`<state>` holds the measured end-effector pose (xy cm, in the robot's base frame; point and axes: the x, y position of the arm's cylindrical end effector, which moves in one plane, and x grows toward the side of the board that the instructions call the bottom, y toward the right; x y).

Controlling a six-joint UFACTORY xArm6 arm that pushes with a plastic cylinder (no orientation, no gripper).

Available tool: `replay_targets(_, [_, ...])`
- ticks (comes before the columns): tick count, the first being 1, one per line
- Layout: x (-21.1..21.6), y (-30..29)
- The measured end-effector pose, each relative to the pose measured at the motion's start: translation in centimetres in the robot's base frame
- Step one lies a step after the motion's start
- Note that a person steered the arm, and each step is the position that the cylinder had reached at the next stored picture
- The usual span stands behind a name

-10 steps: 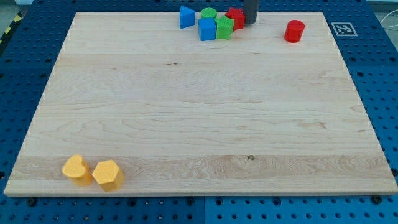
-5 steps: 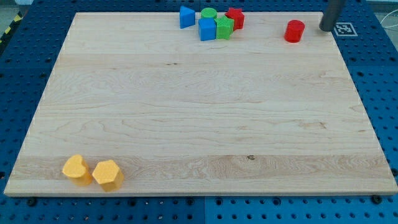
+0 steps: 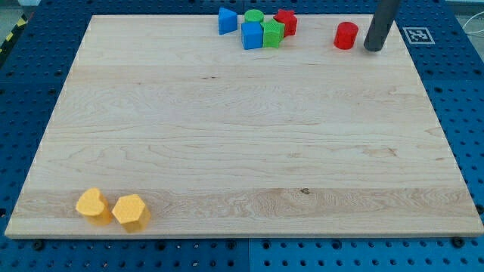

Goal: Slide red circle closer to the red star and green star

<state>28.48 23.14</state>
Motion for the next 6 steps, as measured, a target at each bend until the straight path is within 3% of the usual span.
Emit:
replay_targets(3, [-2.4, -1.3])
replay_targets(5, [-0.9, -8.6])
replay_targets(6, [-2.5, -10.6])
